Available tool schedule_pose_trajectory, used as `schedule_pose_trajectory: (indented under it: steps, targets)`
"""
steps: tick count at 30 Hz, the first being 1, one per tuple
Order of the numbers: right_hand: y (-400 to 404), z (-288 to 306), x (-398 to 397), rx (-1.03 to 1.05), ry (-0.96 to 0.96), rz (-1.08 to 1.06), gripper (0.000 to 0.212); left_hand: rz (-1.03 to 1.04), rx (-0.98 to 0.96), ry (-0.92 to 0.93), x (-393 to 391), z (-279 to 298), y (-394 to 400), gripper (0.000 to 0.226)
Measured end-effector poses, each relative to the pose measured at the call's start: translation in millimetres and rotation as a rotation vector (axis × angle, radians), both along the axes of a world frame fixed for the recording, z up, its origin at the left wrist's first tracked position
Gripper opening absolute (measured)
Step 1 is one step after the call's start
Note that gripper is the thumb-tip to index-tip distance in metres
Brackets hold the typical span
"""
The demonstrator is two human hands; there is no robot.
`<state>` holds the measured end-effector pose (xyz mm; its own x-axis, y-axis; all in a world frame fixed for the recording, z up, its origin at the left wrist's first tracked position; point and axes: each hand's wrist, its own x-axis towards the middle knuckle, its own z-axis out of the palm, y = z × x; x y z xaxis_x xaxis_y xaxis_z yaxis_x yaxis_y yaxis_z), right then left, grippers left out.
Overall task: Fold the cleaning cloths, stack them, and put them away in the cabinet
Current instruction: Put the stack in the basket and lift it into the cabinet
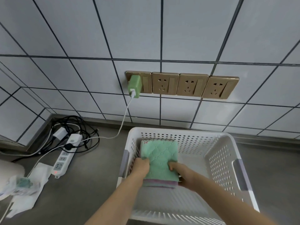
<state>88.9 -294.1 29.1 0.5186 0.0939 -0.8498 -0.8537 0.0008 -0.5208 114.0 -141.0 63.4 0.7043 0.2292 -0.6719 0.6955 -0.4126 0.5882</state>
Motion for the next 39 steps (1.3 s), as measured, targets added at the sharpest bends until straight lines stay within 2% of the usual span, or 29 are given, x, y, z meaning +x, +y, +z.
schedule_pose_trajectory:
  steps: [3, 6, 8, 11, 17, 22, 24, 27, 32, 35, 39]
  targets:
    - [-1, 19, -1, -0.123, -0.066, 0.125, 0.063, -0.052, 0.021, -0.054, -2, 1, 2, 0.012]
    - [-8, 48, -11, -0.38, -0.277, 0.356, 0.037, -0.162, -0.013, -0.183, -11, 12, 8, 0.03]
    - [-21, 62, -21, -0.521, -0.425, 0.41, 0.05, -0.243, -0.055, -0.299, -22, 27, 17, 0.038]
    - [-44, 79, -42, -0.615, -0.543, 0.282, 0.045, -0.252, -0.088, -0.461, -39, 50, 36, 0.044]
    - [-77, 105, -87, -0.809, -0.72, 0.006, 0.023, -0.151, 0.164, -0.71, -54, 52, 67, 0.04]
    - [-98, 94, -109, -1.175, -0.841, -0.048, 0.026, -0.019, -0.001, -0.49, -59, 42, 72, 0.046]
    - [-101, 88, -111, -1.165, -0.809, -0.075, 0.03, 0.043, -0.072, -0.454, -62, 42, 68, 0.046]
    - [-98, 86, -112, -1.04, -0.667, -0.149, 0.039, 0.143, -0.146, -0.449, -59, 46, 67, 0.04]
    - [-92, 91, -113, -0.917, -0.536, -0.216, 0.035, 0.162, -0.137, -0.4, -77, 48, 73, 0.013]
    - [-80, 94, -118, -0.877, -0.529, -0.193, 0.034, 0.161, -0.074, -0.382, -101, 48, 90, 0.024]
    - [-52, 100, -131, -0.858, -0.55, -0.113, 0.025, 0.23, -0.024, -0.386, -131, 49, 119, 0.024]
